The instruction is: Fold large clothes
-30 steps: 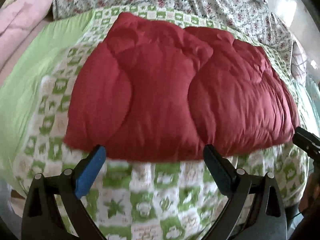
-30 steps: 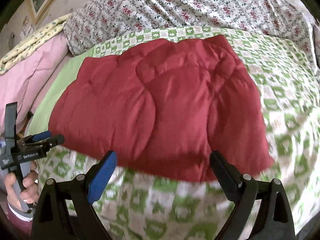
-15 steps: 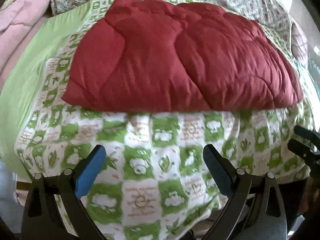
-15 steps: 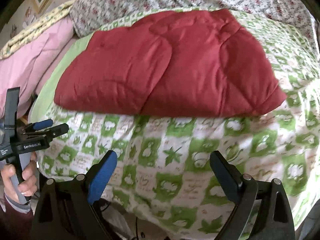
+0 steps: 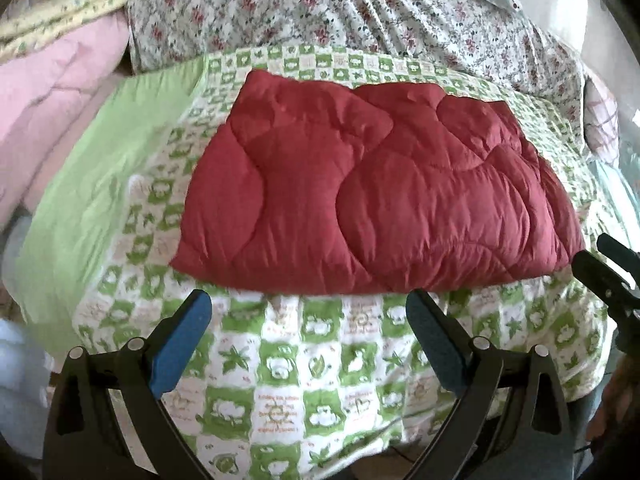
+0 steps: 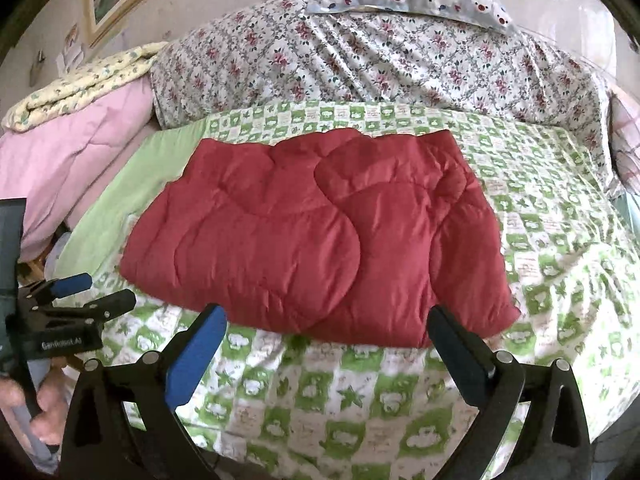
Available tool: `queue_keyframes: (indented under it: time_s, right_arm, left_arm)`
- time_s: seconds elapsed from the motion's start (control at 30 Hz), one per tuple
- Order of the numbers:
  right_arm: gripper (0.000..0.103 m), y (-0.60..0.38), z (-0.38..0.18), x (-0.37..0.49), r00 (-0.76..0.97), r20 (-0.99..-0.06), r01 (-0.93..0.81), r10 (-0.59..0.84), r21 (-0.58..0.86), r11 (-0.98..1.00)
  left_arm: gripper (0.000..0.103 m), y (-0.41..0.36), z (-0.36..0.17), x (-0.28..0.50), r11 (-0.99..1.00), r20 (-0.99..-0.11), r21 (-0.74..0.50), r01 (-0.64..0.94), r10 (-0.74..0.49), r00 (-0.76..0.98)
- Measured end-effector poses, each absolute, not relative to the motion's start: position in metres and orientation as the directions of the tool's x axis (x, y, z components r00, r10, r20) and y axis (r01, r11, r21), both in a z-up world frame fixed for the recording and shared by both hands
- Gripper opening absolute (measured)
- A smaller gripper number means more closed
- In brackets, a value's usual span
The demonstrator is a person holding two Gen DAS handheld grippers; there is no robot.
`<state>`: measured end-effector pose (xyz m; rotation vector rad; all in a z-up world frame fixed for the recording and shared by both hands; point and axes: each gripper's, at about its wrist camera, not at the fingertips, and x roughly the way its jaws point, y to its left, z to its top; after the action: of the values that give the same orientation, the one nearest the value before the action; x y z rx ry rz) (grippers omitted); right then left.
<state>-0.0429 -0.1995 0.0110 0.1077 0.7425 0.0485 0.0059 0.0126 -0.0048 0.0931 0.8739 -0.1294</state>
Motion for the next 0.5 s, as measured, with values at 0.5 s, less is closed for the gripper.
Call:
queue_keyframes:
  time_s: [0.5]
  right_arm:
    - [0.101,-0.202,-0.003,0.009,0.680,-0.729,0.017,0.084,0.130,0.991]
  left_arm:
    - [0.099,0.000,-0.015,0.061,0.990,-0.799,0.106,0.088,0.032,0.601]
